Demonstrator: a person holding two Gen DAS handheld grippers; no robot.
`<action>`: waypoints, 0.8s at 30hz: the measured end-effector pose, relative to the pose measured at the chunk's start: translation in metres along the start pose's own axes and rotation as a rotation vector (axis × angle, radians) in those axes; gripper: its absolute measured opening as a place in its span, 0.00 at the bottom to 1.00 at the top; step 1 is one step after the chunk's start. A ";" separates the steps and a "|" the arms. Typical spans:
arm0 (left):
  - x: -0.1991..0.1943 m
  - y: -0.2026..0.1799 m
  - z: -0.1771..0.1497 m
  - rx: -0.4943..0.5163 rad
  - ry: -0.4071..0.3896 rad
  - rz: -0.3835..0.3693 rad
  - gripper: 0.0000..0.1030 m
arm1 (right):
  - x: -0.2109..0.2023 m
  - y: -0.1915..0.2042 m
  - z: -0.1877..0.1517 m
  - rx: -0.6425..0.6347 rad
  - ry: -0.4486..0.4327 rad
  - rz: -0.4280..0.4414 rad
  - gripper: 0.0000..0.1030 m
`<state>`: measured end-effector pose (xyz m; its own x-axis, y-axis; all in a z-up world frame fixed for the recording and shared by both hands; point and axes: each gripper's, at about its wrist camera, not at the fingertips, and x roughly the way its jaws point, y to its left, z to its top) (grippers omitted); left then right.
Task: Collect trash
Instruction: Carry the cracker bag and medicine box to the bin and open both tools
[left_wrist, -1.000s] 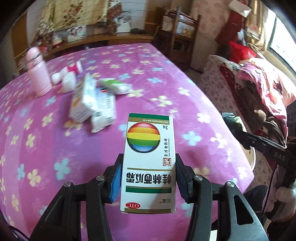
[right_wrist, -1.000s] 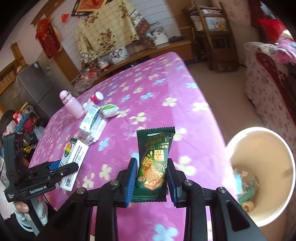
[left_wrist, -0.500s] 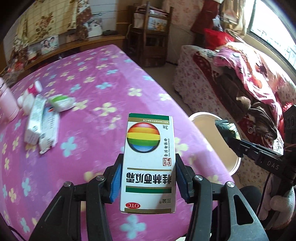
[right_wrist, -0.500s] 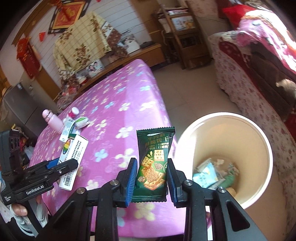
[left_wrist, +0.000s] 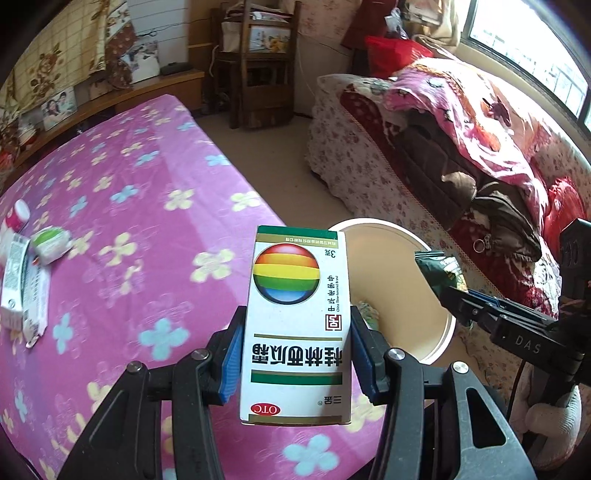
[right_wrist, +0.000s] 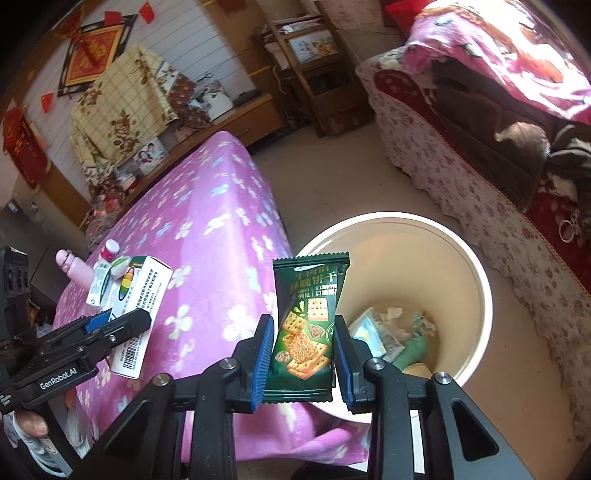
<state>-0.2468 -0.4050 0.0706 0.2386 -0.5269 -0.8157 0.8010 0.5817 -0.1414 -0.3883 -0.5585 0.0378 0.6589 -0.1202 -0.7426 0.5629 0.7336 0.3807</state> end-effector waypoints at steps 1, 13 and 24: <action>0.002 -0.003 0.001 0.004 0.002 -0.002 0.52 | 0.001 -0.004 0.000 0.006 0.002 -0.004 0.33; 0.029 -0.040 0.014 0.038 0.024 -0.036 0.52 | 0.007 -0.045 0.000 0.070 0.018 -0.046 0.33; 0.048 -0.050 0.021 0.019 0.038 -0.096 0.52 | 0.020 -0.061 0.003 0.095 0.025 -0.103 0.36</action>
<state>-0.2645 -0.4721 0.0503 0.1402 -0.5556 -0.8195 0.8293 0.5181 -0.2094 -0.4083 -0.6076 0.0015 0.5834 -0.1739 -0.7933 0.6722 0.6516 0.3515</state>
